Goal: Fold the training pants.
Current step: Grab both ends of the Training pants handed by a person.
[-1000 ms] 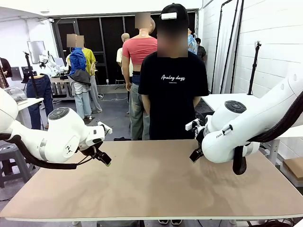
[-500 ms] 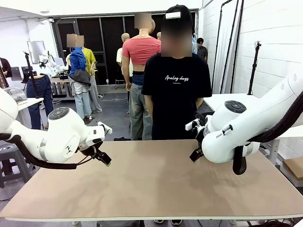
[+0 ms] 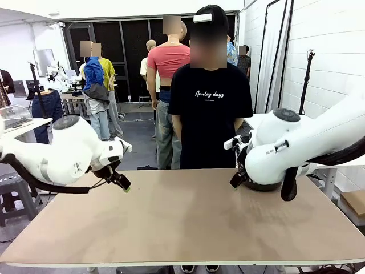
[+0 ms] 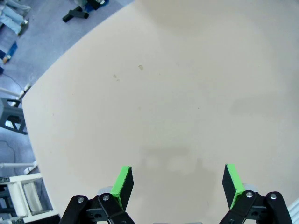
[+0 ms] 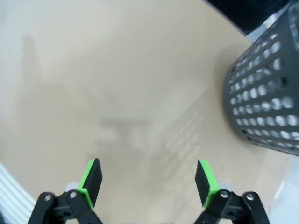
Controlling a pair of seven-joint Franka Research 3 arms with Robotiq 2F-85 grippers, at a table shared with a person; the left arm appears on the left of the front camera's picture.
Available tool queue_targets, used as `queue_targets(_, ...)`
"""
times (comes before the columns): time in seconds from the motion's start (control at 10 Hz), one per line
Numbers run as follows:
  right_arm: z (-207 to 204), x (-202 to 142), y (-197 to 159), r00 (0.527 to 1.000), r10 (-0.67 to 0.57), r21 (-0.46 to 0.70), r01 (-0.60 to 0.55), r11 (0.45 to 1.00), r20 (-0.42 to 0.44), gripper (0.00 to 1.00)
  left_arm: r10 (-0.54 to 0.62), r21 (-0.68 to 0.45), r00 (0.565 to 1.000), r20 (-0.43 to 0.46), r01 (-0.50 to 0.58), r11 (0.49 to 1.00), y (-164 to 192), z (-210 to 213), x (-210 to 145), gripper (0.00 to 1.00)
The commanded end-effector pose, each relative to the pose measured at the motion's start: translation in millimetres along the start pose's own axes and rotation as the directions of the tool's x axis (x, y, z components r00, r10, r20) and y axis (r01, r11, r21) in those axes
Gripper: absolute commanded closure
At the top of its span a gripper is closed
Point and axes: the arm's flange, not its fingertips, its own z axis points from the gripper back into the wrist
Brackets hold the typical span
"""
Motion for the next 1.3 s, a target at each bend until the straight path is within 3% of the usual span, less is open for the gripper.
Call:
queue_targets(0.0,38,7,-6,0.999,0.039,0.057,-0.038,0.998,-0.017,0.00,0.014,0.009,1.000,-0.028,-0.013,1.000,-8,45,15,0.00)
queue_targets(0.2,79,13,-2,0.998,0.057,0.065,-0.057,0.996,0.004,0.00,-0.012,-0.023,0.999,-0.039,0.011,1.000,-21,79,25,0.00)
queue_targets(0.5,125,17,-2,0.992,0.091,0.021,-0.093,0.995,0.089,0.00,-0.046,-0.011,0.999,0.026,0.046,0.999,-29,118,30,0.00)
queue_targets(1.0,144,16,3,0.987,0.084,0.003,-0.085,0.996,0.134,0.00,-0.040,0.009,0.996,0.084,0.040,0.999,-44,140,23,0.00)
queue_targets(1.2,152,21,2,0.989,0.081,-0.016,-0.079,0.997,0.128,0.00,-0.068,0.015,0.995,0.067,0.067,0.998,-34,140,31,0.00)
